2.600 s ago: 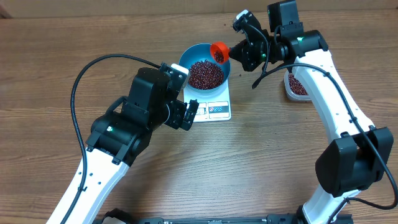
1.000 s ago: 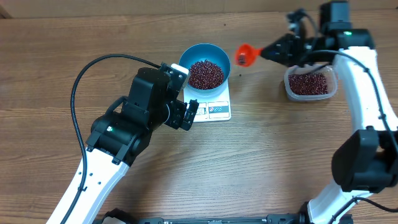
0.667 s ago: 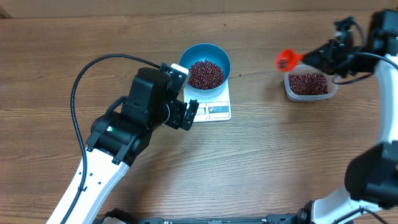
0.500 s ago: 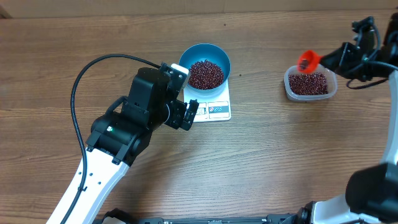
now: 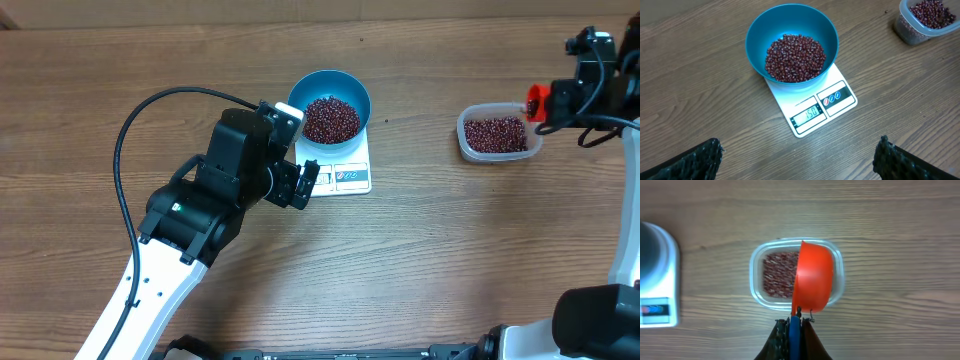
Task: Scoop item into bowl and weigh 150g on scale
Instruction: 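Carry the empty scoop with the right gripper to the bean tub, then lower the red scoop into the bean tub with the right gripper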
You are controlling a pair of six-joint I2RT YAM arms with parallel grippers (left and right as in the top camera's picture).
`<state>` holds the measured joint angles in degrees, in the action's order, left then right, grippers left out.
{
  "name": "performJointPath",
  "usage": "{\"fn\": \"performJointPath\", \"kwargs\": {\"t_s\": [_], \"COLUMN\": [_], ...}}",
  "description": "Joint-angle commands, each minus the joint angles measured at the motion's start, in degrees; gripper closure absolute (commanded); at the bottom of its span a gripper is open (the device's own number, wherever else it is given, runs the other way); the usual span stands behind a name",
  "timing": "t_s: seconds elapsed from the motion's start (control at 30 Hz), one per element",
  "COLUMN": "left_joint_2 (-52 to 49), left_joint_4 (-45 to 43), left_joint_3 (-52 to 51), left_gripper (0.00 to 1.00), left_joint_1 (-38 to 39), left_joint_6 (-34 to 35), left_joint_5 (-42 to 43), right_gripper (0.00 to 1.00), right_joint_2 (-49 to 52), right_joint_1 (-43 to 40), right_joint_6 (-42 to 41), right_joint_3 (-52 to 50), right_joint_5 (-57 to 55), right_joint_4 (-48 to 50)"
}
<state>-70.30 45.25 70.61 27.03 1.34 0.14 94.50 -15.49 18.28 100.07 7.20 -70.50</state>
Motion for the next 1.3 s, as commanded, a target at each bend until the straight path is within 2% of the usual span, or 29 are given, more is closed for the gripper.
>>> {"fn": "performJointPath", "kwargs": {"t_s": [0.0,0.13,0.63,0.77,0.9,1.0,1.27], "left_joint_2": [-0.2,-0.2,-0.2,-0.2,-0.2,-0.2,-0.2], "left_joint_4": [-0.02,-0.02,-0.02,-0.02,-0.02,-0.02,-0.02], "left_joint_3": [-0.39,-0.39,-0.39,-0.39,-0.39,-0.39,-0.39], "left_gripper": [0.0,0.0,0.0,0.0,0.0,0.0,0.01], "left_joint_1": [0.24,0.24,0.24,0.24,0.24,0.24,0.24], "left_joint_6": [0.37,0.37,0.37,0.37,0.37,0.37,0.37], "left_joint_5": [-0.63,-0.63,-0.63,-0.63,-0.63,-0.63,-0.63], "right_gripper": [0.96,0.97,0.96,0.96,0.96,0.96,0.96], "right_joint_2": [-1.07,-1.07,-1.07,-1.05,-0.87,-0.87,-0.33], "right_joint_1": [2.08,4.22,5.84,5.77,4.92,4.0,3.78], "right_joint_6": [4.83,7.41,6.14,-0.66,-17.62,-26.16,-38.1], "right_joint_3": [1.57,1.57,1.57,1.55,1.27,-1.11,-8.52], "right_joint_5": [-8.0,-8.68,-8.63,-7.93,-6.14,-1.29,-0.39], "right_joint_4": [0.37,0.61,1.66,1.84,2.14,4.98,12.44]}}
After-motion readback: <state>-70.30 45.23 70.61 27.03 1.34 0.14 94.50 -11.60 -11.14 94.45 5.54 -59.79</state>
